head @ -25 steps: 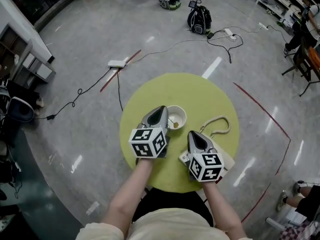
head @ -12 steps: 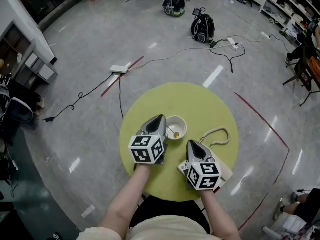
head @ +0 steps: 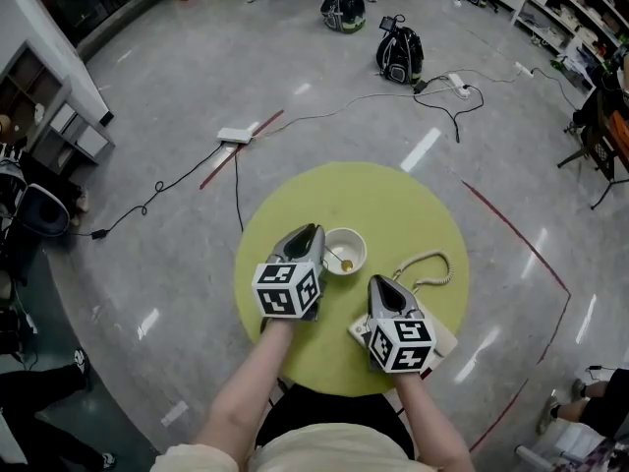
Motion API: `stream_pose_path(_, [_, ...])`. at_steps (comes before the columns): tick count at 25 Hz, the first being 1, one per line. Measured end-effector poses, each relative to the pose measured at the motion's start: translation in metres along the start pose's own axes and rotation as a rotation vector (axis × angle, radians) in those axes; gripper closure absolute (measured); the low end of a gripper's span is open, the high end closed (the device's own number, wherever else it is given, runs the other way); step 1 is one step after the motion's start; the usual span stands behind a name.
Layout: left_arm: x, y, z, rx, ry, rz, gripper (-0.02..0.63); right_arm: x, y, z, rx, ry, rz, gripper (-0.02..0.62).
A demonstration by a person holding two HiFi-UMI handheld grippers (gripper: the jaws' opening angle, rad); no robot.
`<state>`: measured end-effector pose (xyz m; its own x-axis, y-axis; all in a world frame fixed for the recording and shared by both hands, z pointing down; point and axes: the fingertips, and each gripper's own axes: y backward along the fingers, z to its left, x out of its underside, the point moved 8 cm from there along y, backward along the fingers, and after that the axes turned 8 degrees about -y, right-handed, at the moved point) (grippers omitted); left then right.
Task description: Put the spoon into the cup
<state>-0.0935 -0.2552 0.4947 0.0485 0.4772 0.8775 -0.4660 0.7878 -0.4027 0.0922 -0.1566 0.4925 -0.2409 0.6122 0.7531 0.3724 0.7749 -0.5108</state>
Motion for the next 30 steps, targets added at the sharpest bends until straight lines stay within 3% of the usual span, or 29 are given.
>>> stream_pose_path(11, [0.0,0.0,0.004,-0.035,-0.004,0.039,0.506,-0.001,0.001,-0.001,-0.015,-0.001,0.003,0.594])
stream_pose_path(30, [0.04,0.066,0.006,-0.151,0.029,0.061,0.506,0.006,0.022,0.001,-0.051,0.027,-0.006,0.594])
